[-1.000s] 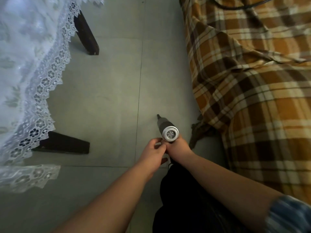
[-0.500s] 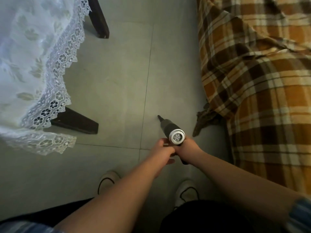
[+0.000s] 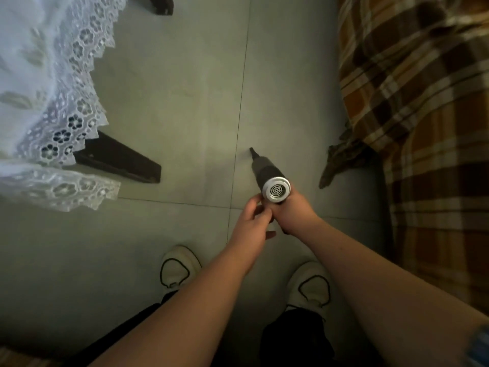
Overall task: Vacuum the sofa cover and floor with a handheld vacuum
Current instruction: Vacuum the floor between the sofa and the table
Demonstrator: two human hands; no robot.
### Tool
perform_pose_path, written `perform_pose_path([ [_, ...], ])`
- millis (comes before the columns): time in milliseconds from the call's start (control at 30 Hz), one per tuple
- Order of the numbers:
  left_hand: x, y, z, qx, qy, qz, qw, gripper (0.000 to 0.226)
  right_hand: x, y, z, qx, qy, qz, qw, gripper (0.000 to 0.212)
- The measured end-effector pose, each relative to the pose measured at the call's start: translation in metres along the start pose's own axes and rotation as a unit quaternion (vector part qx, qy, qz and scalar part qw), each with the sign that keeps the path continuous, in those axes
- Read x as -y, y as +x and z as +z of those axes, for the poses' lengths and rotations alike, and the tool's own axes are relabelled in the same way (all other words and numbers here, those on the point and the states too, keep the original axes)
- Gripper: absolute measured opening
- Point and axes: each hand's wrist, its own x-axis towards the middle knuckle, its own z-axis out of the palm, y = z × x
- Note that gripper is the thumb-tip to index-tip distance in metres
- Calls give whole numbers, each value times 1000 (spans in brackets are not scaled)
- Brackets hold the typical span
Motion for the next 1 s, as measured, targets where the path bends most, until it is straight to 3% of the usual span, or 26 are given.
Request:
perform_pose_path([
  [133, 45, -29, -8, -2, 21, 5, 1000, 35, -34, -42, 21, -12, 19, 6, 1000, 33],
  [433, 108, -102, -12, 52, 114, 4, 992, 30, -92, -142, 48, -41, 15, 0, 999, 48],
  [567, 119, -126, -2, 77, 123, -23, 989, 28, -97, -173, 34, -37, 10, 33, 999, 35],
  [833, 129, -118, 58, 187, 209, -8, 960, 36, -141, -198, -1, -180, 135, 136, 965, 49],
  [1000, 136, -114, 63, 198, 202, 16, 959, 41, -153, -201, 7, -211, 204, 173, 940, 47],
])
